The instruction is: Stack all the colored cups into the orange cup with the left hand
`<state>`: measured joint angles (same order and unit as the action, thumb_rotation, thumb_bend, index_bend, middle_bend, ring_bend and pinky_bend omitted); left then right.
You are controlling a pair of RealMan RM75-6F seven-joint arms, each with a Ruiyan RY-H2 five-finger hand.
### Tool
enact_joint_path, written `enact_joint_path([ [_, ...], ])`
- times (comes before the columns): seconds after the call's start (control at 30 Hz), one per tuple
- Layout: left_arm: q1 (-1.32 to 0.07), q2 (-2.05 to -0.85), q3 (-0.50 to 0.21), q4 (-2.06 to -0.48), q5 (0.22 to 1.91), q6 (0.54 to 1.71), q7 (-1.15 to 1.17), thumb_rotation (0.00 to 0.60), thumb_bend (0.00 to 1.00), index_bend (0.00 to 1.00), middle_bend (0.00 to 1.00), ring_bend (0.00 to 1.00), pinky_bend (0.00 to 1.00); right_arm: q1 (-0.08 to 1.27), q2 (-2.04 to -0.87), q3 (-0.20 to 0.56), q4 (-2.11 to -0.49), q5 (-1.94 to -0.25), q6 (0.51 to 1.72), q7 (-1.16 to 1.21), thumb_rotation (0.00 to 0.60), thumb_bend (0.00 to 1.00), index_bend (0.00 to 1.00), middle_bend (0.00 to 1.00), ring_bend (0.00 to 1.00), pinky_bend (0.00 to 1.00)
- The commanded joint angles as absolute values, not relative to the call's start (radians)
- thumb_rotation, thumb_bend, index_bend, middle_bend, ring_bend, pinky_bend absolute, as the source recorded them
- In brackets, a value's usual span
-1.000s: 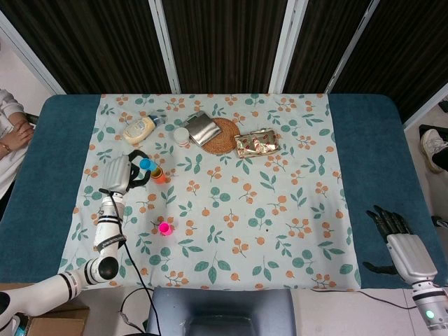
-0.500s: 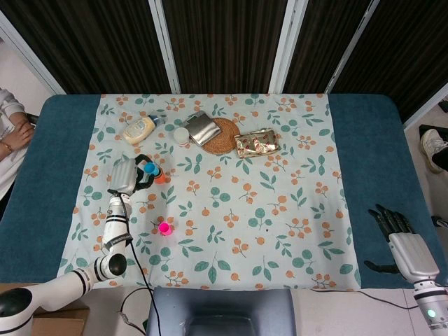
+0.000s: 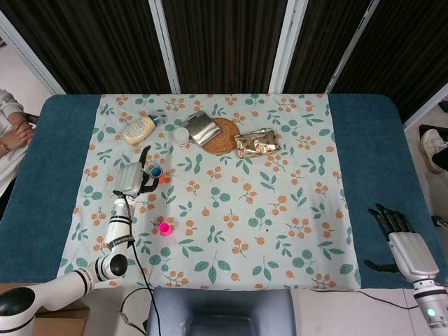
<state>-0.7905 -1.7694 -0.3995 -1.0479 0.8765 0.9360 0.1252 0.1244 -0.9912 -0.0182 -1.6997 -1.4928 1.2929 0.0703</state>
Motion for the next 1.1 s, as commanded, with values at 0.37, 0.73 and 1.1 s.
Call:
enact_joint_path([
  [0.37,-0.532,-1.393,-0.139,-1.757,1.133,1.085,0.117,0.6,0.37,0.02,1.0,1.0,1.0,0.123,-0.99,-0.037,-1.708,-1.527,1.293,0.067,0.6,0.19,0.0,0.0,0.0,0.0],
  [0.73,-0.463,-1.457,-0.044,-1.715,1.176,1.088,0.065,0.6,0.37,0.08,1.0,1.0,1.0,0.123,-0.988,-0.05,-1.714,-1.549,1.292,0.068,0.6,0.19,0.0,0.0,0.0,0.0],
  [1.1,-0.457,-1.612,-0.09,-1.542,1.157,1.076,-0.017,0.6,0.37,0.18,1.0,1.0,1.0,0.124,-0.989,-0.049,-1.715,-1.54,1.288,0.059,0.6,0.19,0.0,0.0,0.0,0.0],
])
